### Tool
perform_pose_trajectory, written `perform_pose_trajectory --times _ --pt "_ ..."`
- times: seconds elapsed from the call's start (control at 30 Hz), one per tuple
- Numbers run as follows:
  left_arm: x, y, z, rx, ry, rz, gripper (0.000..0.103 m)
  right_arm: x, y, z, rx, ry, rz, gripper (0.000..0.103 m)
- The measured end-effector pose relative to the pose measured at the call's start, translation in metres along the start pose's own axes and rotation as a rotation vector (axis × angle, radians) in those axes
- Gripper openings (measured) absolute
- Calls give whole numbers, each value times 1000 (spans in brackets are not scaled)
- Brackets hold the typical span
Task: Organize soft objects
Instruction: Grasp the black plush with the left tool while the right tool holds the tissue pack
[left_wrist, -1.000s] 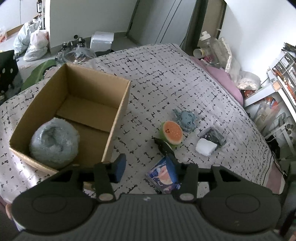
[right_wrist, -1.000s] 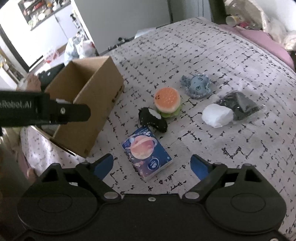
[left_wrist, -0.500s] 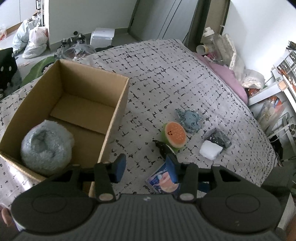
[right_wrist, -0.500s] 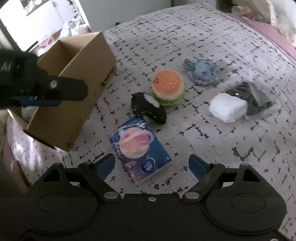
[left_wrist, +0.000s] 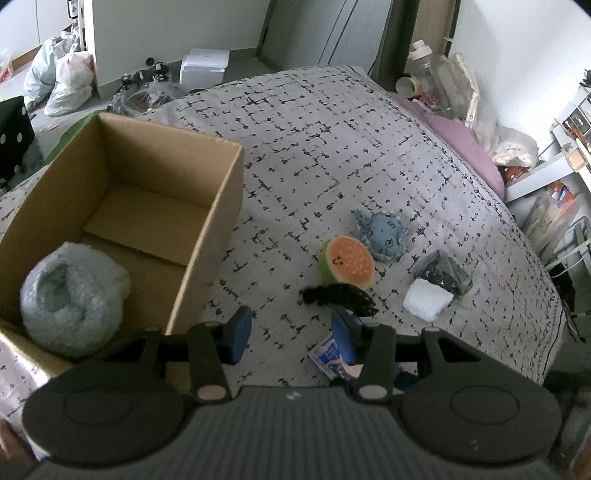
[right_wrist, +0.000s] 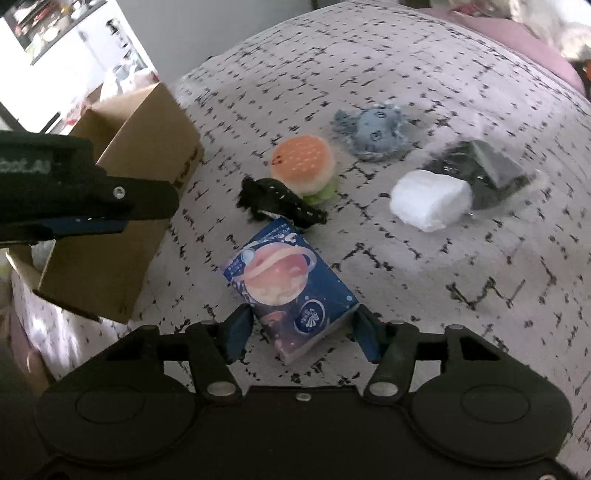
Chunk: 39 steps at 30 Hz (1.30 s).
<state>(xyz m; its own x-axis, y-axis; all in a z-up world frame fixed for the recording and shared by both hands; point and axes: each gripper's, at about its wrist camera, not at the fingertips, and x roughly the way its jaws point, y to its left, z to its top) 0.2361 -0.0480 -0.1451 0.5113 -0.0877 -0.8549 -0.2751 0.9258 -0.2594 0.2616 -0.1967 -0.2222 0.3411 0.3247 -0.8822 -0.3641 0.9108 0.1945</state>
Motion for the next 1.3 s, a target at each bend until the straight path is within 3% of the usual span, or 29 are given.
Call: perform_pose_trajectory --times 0.27,0.5,0.9,1.07,1.17,1.3 --pt "18 -13 4 -11 5 1 51 -6 -19 1 118 -19 14 57" --pt "41 -26 4 -13 39 -41 51 -9 -37 0 217 -48 12 57" --pt "66 -31 0 -50 67 -74 56 -10 -43 -3 263 -52 21 57" --pt "78 -29 1 -112 89 -102 56 -10 -45 -4 283 -53 34 57" --pt "80 -27 0 -144 102 -125 51 -10 -46 -4 291 -54 40 57" --pt "76 -30 0 -134 98 -139 34 -11 -47 -4 293 -57 42 57"
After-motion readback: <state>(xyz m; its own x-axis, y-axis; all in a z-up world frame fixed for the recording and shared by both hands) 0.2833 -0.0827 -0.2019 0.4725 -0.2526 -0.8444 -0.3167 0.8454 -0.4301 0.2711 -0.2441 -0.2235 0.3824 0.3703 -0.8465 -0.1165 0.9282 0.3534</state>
